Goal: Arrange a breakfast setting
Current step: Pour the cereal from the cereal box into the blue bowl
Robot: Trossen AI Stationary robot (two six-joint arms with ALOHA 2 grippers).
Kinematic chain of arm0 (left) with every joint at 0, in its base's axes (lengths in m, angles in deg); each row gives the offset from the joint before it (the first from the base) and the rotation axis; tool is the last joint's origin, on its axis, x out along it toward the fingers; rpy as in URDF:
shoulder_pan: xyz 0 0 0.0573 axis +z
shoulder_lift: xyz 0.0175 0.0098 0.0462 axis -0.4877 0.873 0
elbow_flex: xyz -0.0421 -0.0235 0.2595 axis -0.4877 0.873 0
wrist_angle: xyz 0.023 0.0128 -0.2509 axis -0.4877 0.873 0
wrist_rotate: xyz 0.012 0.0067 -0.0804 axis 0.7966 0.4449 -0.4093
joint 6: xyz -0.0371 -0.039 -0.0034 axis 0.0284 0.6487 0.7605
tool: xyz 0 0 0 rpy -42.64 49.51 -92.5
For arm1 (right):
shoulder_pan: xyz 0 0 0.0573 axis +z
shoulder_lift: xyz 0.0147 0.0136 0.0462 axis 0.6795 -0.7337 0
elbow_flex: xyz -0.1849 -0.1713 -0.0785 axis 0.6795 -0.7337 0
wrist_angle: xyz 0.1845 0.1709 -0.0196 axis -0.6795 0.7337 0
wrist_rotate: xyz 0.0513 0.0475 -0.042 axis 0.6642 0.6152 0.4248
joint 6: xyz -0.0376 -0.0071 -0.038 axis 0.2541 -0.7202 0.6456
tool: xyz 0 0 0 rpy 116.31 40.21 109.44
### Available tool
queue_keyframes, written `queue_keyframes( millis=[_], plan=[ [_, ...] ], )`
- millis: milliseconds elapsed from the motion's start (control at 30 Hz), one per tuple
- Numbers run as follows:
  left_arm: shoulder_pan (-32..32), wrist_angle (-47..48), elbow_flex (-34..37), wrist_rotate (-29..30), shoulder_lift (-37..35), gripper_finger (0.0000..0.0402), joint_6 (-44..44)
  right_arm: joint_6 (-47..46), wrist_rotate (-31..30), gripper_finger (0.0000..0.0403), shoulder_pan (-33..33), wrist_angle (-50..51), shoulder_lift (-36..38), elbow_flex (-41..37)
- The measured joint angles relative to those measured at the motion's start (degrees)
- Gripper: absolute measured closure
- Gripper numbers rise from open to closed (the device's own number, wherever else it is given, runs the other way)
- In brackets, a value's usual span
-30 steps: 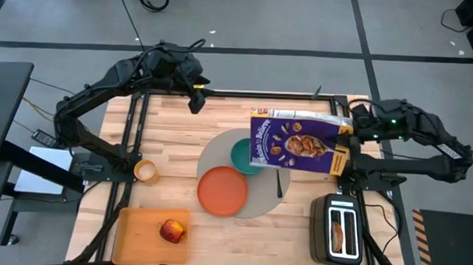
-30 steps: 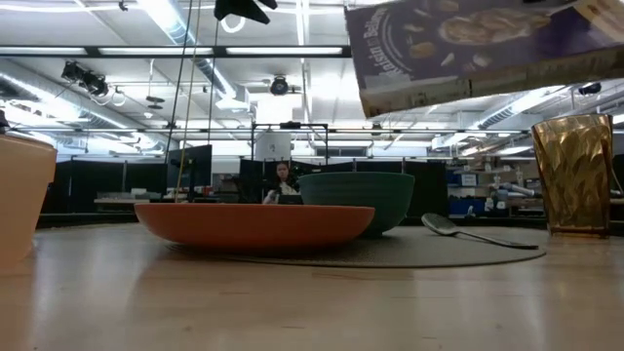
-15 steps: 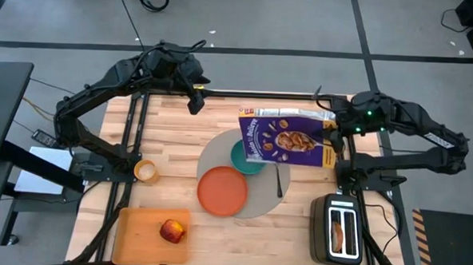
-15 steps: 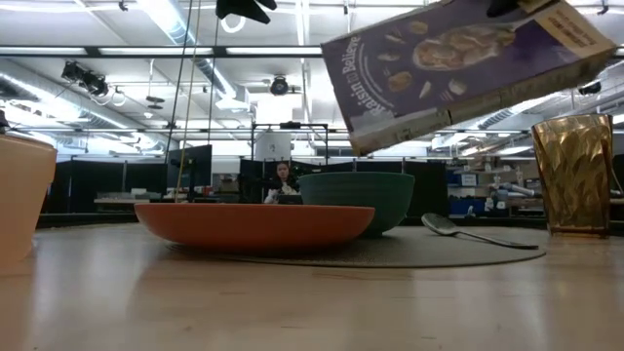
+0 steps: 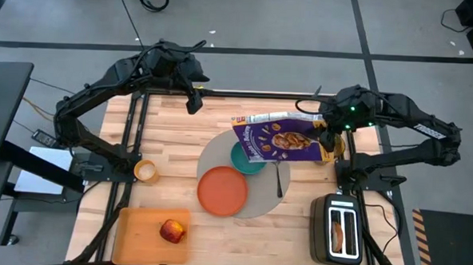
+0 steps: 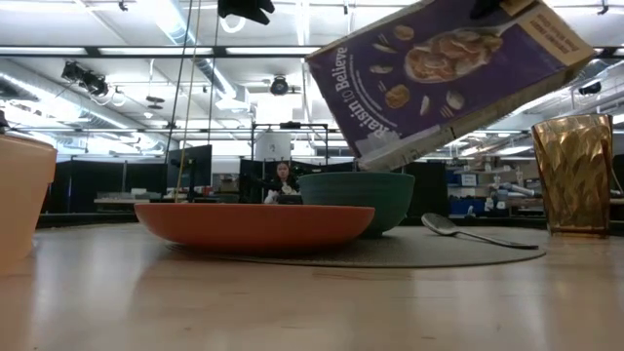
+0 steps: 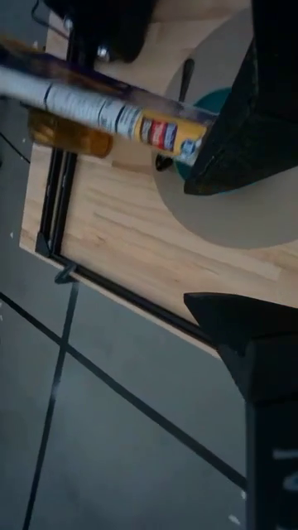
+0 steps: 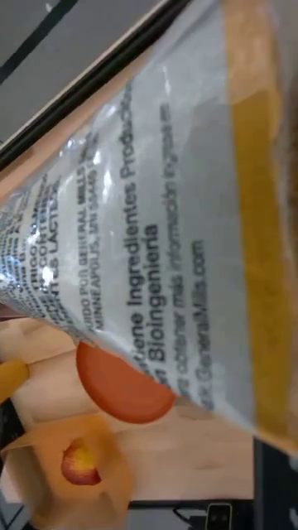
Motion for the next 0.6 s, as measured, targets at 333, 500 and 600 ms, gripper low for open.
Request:
queue_keyframes(
  millis=[333, 500, 600],
  plan=[
    [3.3, 0.1, 0.0, -1.2, 0.0, 0.0192, -0.7, 9.2, -0.7, 0.024, 0.0, 0.2, -4.7, 4.7],
    [3.8, 0.1, 0.0, -1.3, -0.2, 0.0192, -0.7, 14.4, -0.5, 0.024, 0.0, 0.7, -6.4, 5.1],
    [3.8, 0.1, 0.0, -1.3, -0.3, 0.0192, -0.7, 17.4, 0.4, 0.024, 0.0, 0.5, -6.9, 5.2]
  ],
)
